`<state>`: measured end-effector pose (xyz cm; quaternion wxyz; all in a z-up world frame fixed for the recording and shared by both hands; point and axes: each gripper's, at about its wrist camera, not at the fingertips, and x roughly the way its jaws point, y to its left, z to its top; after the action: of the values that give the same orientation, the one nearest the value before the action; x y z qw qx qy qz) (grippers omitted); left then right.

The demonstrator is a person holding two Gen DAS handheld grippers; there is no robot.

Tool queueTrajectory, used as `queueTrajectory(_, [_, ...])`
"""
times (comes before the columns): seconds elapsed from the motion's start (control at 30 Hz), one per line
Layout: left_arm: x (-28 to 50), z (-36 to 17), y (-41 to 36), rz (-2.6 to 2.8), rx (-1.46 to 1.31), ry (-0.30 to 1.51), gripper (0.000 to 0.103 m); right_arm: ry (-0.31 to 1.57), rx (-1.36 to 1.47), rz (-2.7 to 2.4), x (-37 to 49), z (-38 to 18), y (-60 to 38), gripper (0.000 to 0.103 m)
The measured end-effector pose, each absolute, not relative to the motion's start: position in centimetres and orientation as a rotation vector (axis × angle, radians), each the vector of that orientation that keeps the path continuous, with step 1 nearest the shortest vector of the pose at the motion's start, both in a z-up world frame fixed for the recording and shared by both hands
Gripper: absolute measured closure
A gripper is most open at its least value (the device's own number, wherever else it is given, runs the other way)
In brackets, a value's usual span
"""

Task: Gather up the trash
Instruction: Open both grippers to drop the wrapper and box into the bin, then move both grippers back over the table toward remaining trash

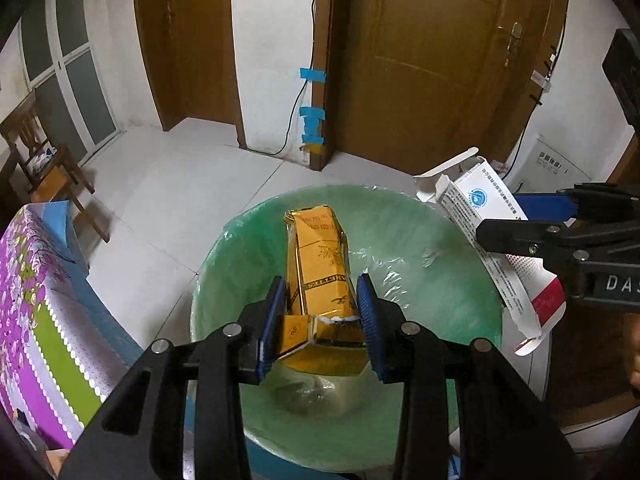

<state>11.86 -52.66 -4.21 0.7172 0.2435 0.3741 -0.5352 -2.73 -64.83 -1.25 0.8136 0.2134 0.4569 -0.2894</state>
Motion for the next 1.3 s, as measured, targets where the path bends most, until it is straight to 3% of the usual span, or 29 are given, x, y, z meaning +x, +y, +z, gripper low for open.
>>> queueTrajectory(0.6, [12.7, -2.2, -51.9, -1.197, 0.5, 0.811, 0.066, 0.983, 0.461, -0.627, -0.9, -1.3, -63.5, 0.052])
queueTrajectory(0.67, [12.8, -1.9, -51.9, -1.188, 0.498, 0.803, 0.06, 0.975, 0.462, -0.631, -0.8, -1.2, -63.5, 0.05])
queueTrajectory(0.7, [13.0, -1.8, -51.8, -1.165, 0.493, 0.799, 0.044, 0.972, 0.457, -0.639, -0.6, -1.1, -63.5, 0.048])
queueTrajectory(0.73, [13.2, -1.8, -51.7, -1.143, 0.482, 0.792, 0.036, 0.974, 0.455, -0.645, -0.4, -1.0, -63.5, 0.045])
queueTrajectory(1.3, [13.5, -1.6, -50.6, -1.123, 0.482, 0.768, 0.036, 0.998, 0.44, -0.669, -0.6, -1.2, -62.9, 0.044])
